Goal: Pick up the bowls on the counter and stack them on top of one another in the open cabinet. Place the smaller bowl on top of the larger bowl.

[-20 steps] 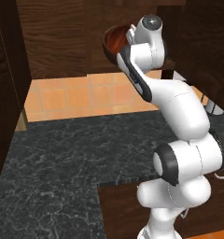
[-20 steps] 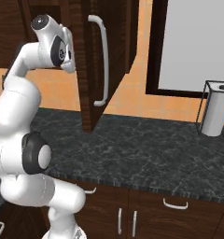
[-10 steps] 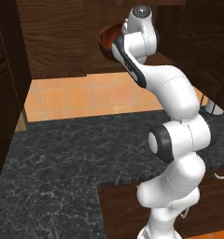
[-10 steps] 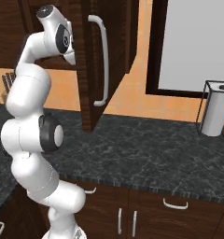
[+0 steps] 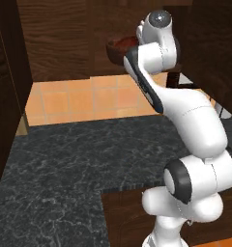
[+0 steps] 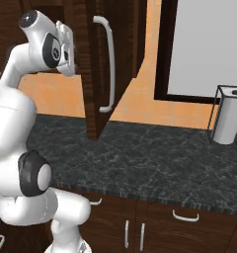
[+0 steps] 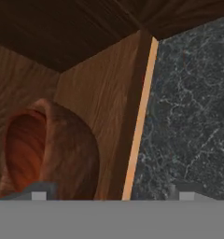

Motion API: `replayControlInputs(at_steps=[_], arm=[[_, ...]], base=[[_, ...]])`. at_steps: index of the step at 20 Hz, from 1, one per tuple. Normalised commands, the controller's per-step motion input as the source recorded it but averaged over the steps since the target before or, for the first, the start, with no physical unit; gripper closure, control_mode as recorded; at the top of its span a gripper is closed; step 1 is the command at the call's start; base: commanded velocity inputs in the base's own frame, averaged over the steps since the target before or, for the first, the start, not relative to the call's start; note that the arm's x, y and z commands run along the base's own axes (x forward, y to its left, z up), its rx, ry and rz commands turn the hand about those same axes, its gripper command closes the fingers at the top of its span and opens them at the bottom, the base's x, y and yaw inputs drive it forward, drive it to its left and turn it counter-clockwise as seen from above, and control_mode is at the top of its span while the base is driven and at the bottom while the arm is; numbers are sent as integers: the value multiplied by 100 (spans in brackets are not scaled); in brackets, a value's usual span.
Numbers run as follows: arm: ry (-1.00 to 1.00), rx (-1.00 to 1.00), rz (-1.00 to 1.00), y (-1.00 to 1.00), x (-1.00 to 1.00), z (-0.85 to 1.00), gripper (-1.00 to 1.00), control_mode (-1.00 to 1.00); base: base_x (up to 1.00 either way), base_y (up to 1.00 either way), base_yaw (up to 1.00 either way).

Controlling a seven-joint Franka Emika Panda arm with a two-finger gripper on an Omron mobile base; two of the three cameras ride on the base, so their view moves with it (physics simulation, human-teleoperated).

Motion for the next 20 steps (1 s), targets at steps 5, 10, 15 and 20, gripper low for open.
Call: replayControlInputs(at_steps=[5,10,15,20], arm=[[-9,-3,0,-69,-100,-100,-100,-100],[0,-24,0,-14,-100,-100,-100,-100],[1,-28,0,0,-100,-100,-100,-100],[-26,-1,0,-4,-59,-1,-100,-100]], base=[[0,0,0],[0,0,0],[0,0,0],[0,0,0]])
